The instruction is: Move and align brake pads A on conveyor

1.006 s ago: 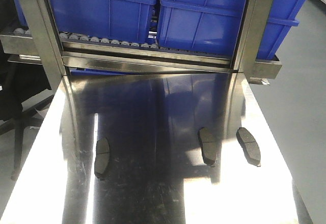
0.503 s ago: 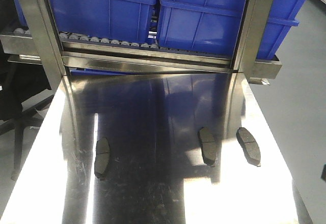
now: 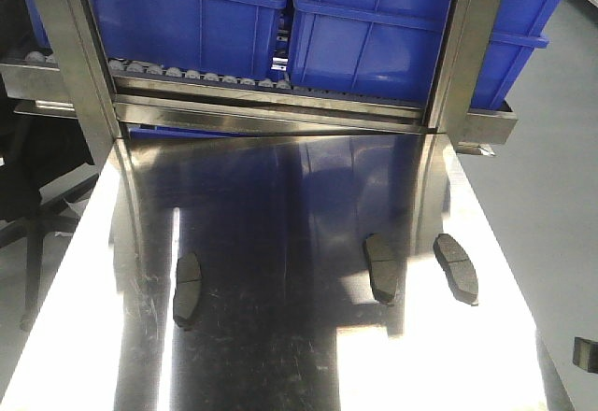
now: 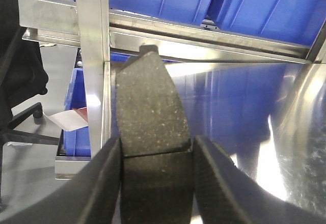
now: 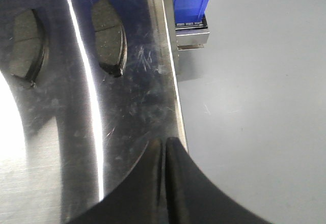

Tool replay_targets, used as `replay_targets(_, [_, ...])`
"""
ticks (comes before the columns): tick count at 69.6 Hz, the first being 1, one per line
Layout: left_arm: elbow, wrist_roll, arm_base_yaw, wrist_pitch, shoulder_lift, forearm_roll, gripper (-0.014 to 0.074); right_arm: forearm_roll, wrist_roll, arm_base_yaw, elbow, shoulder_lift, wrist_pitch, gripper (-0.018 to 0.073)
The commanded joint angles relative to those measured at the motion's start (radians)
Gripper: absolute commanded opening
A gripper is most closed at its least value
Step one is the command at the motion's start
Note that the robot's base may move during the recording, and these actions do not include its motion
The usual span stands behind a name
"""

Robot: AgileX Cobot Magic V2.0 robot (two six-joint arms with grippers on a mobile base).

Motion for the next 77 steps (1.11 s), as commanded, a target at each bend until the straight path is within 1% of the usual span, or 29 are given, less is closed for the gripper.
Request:
replay_targets(1, [-0.028, -0.009, -0.003, -0.105, 0.005, -0.012, -0.0006, 0.006, -0.017, -0.003, -0.034, 0.005, -0.047, 0.0075])
replay_targets(19, [-0.028, -0.009, -0.003, -0.105, 0.005, -0.012, -0.0006, 0.011, -0.034, -0.003, -0.034, 0.005, -0.05, 0.029])
replay_targets(26, [-0.028, -0.009, -0.003, -0.105, 0.005, -0.012, -0.0006, 0.013, -0.037, -0.003, -0.035, 0.005, -0.062, 0.0357])
replay_targets(31, [-0.028, -0.009, -0.003, -0.105, 0.005, -0.012, -0.0006, 0.034, -0.053, -0.003, -0.044, 0.005, -0.061, 0.0388])
replay_targets(33, [-0.028, -0.009, -0.003, -0.105, 0.005, -0.012, -0.0006, 0.055, -0.077, -0.003, -0.051, 0.005, -0.058, 0.0398])
replay_targets(38, [-0.028, -0.009, -0.003, -0.105, 0.005, -0.012, -0.0006, 0.114, -0.165, -0.003, -0.073, 0.005, -0.053, 0.0406])
replay_targets(45, [-0.028, -0.009, -0.003, -0.105, 0.005, -0.012, -0.0006, 0.228, -0.283, -0.003, -0.12, 0.03, -0.05, 0.0406])
replay_targets(52, [-0.028, -0.009, -0.003, -0.105, 0.005, -0.012, -0.0006, 0.323, -0.374, -0.003, -0.174, 0.089, -0.045, 0.0406])
replay_targets(55, [-0.028, -0.009, -0.003, -0.105, 0.005, -0.012, -0.0006, 0.345, -0.4, -0.003, -0.203, 0.125, -0.042, 0.0406])
replay_targets(60, [-0.028, -0.009, -0.003, -0.105, 0.005, -0.012, -0.0006, 0.368, -0.432, -0.003, -0.248, 0.186, -0.036, 0.0406])
replay_targets(69, [-0.028, -0.009, -0.003, -0.105, 0.005, -0.012, -0.0006, 0.364, -0.446, 0.005, -0.34, 0.298, -0.032, 0.0406])
replay_targets(73, [-0.028, -0.009, -0.003, -0.105, 0.005, -0.012, -0.0006, 0.339, -0.445, 0.034, -0.375, 0.347, -0.034, 0.0406])
replay_targets(77, [-0.028, -0.009, -0.003, -0.105, 0.005, -0.012, -0.0006, 0.302, -0.429, 0.086, -0.412, 0.406, -0.044, 0.0406])
